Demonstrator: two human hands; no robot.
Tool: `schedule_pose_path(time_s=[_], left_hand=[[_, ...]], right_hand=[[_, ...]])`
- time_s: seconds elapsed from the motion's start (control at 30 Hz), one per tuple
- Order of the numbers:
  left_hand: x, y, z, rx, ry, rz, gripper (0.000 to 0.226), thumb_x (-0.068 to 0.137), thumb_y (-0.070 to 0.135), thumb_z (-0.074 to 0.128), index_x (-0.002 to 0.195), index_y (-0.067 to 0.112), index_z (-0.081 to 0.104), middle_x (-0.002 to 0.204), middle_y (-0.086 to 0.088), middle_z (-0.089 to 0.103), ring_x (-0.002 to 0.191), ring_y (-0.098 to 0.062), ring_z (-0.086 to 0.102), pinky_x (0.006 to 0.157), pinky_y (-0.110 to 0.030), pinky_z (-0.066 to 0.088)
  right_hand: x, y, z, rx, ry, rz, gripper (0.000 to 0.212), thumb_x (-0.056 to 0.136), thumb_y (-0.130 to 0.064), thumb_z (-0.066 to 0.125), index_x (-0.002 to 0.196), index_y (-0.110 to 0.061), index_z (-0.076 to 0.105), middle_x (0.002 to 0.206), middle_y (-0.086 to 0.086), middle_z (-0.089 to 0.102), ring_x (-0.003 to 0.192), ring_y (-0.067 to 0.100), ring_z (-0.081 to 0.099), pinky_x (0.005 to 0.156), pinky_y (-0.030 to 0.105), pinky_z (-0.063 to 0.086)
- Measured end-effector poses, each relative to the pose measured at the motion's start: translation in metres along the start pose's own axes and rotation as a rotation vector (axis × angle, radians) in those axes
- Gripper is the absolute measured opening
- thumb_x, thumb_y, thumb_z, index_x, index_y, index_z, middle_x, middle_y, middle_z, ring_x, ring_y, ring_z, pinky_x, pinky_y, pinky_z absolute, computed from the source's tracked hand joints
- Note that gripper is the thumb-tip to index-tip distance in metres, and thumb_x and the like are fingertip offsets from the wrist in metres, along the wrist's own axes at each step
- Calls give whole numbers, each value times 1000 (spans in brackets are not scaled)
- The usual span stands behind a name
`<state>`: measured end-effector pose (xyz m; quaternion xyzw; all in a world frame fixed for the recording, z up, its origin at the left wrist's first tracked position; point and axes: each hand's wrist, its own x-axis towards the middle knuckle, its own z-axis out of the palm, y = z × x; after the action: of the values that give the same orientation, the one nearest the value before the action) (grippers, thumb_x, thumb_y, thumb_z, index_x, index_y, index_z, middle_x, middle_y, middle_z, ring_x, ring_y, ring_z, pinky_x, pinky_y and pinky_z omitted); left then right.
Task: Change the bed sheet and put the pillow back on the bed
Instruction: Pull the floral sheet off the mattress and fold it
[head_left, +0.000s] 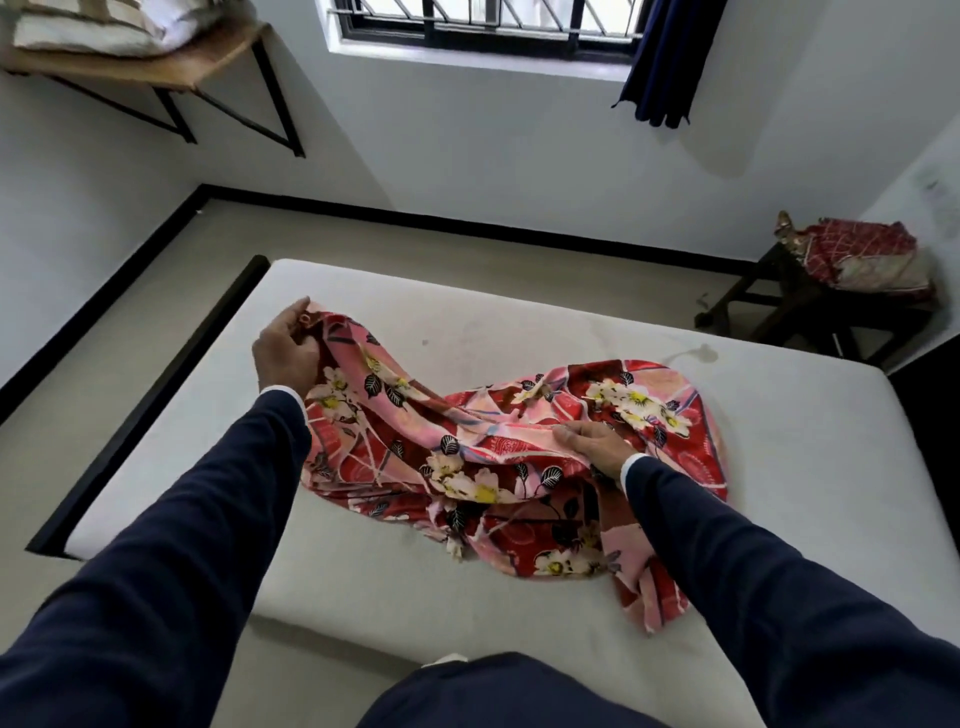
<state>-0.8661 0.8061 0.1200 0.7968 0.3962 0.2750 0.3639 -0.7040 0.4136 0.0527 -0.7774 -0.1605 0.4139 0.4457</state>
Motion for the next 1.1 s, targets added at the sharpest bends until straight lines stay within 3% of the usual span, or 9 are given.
schedule_pose_path(time_s=[0.13, 0.27, 0.4, 0.57, 0.63, 0.77, 0.9, 1.03, 1.1], left_hand=[[-22, 18, 38, -27, -330, 113, 75, 85, -2, 72, 151, 17, 42, 129, -13, 66, 108, -23, 69, 97, -44, 56], [-81, 45, 87, -48, -666, 159, 103, 79, 18, 82, 160, 26, 18, 139, -5, 53, 106, -11, 66, 94, -38, 58], [-144, 61, 130, -226, -785, -87, 113, 74, 43, 85, 160, 23, 14, 157, 1, 31, 129, -18, 54, 106, -41, 48], [-180, 65, 160, -397, -824, -462, 107, 83, 18, 81, 161, 21, 9, 140, -26, 54, 86, -26, 75, 56, -35, 59], [-188, 67, 168, -435, -833, -513, 109, 80, 18, 84, 161, 22, 10, 141, -26, 53, 96, -31, 73, 62, -38, 60], [-189, 69, 167, -459, -798, -546, 114, 73, 13, 89, 159, 24, 16, 156, -23, 36, 109, -34, 68, 74, -46, 63], [-190, 69, 165, -413, -804, -492, 108, 76, 3, 84, 160, 17, 17, 158, -19, 34, 110, -29, 62, 64, -34, 61], [-190, 64, 164, -314, -766, -469, 109, 74, 15, 88, 159, 15, 21, 161, -14, 29, 141, -34, 41, 100, -45, 51], [-192, 65, 162, -311, -770, -497, 114, 70, 22, 91, 159, 16, 21, 161, -14, 30, 140, -35, 43, 105, -49, 48]], right_hand=[[-9, -1, 2, 85, 52, -117, 30, 92, -40, 64, 97, -12, 74, 87, 2, 65, 81, 17, 58, 74, 24, 46], [-22, -3, 7, 95, 89, -207, 27, 97, -28, 63, 99, -4, 74, 89, 4, 65, 80, 9, 59, 73, 18, 46], [-33, 1, 7, 120, 154, -223, 20, 96, -23, 63, 91, -8, 76, 82, -1, 63, 75, 7, 55, 71, 22, 44], [-39, 9, 9, 59, 147, -194, 16, 98, -25, 63, 87, -24, 75, 73, -12, 67, 71, -1, 57, 70, 21, 46], [-40, 15, 8, 34, 127, -195, 20, 97, -29, 65, 88, -15, 76, 76, 2, 67, 74, 6, 56, 71, 25, 47], [-41, 19, 12, -75, 114, -195, 34, 95, -30, 68, 62, -21, 62, 60, -9, 47, 60, 7, 44, 60, 25, 37], [-43, 15, 12, -90, 76, -147, 33, 96, -28, 66, 66, -16, 64, 62, -6, 48, 63, 10, 47, 56, 28, 44], [-45, 10, 10, -99, 52, -150, 43, 97, -20, 65, 57, -34, 61, 53, -22, 52, 53, -4, 47, 53, 11, 40], [-46, 7, 10, -122, 65, -149, 48, 96, -19, 66, 55, -42, 59, 54, -28, 55, 54, -9, 50, 56, 8, 39]])
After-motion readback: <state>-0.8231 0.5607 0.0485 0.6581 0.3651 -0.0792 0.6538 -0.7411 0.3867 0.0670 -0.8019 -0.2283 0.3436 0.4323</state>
